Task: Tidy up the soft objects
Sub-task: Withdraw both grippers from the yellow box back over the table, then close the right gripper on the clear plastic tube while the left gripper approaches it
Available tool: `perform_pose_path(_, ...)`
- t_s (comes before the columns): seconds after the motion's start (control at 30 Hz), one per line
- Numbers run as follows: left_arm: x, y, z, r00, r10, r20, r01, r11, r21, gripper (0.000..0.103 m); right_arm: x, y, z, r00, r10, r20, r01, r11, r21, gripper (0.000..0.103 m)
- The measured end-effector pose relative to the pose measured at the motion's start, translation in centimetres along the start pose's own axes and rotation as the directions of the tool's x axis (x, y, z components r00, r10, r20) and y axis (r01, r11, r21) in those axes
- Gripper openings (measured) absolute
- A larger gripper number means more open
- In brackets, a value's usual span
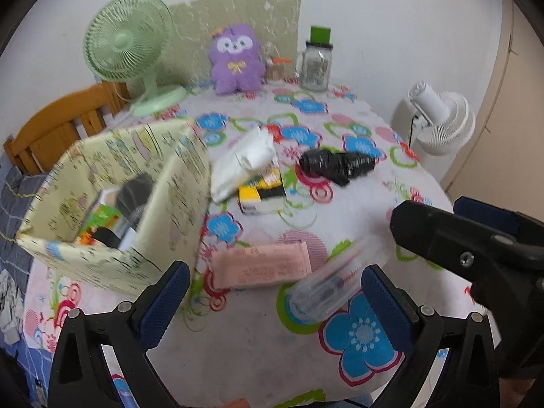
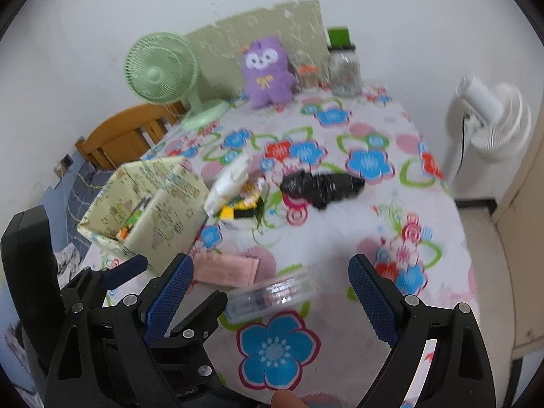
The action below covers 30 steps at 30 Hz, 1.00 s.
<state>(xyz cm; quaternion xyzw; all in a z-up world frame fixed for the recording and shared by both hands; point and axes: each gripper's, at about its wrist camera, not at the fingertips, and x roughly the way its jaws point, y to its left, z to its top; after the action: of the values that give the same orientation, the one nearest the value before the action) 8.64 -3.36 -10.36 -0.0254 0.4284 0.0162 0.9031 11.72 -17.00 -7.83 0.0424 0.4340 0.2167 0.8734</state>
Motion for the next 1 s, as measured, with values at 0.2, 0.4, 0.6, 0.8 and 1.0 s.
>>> perform_pose_path(0.2,2.0,-0.3,-1.0,0.999,0.019,-0.049,-0.017,0.999,0.040,0.102,2.5,-0.6,-1.1,0.996,-0.008,-0.093,0.013,0.998,0.054,0.094)
perform_pose_path(0.4,3.5,0.0,-1.7,0.995,0.010,-0.096,-0.006,0.999,0.040,0.102,4.6,-1.0,-1.8,0.986,0.004,-0.169,0.012,0.995,0.098,0.094)
perform_pose_path(0.6,4.5,0.2,-1.6,0.994,0.008,-0.113,-0.003,0.999,0.041,0.102,6.2,-1.0,-2.0,0.978,-0.008,-0.207,0.030,0.994,0.104,0.094)
perform_pose_path(0.8,5.7,0.4,-1.6,0.991,-0.001,-0.133,0.006,0.999,0.038,0.102,7.6,-1.2,-2.2,0.971,-0.030,-0.235,0.056,0.993,0.104,0.094)
perform_pose_path(1.0,6.4,0.4,-1.2,0.990,-0.023,-0.138,0.028,0.999,0.030,0.103,8.8,-2.0,-2.1,0.968,-0.029,-0.251,0.066,0.988,0.141,0.083)
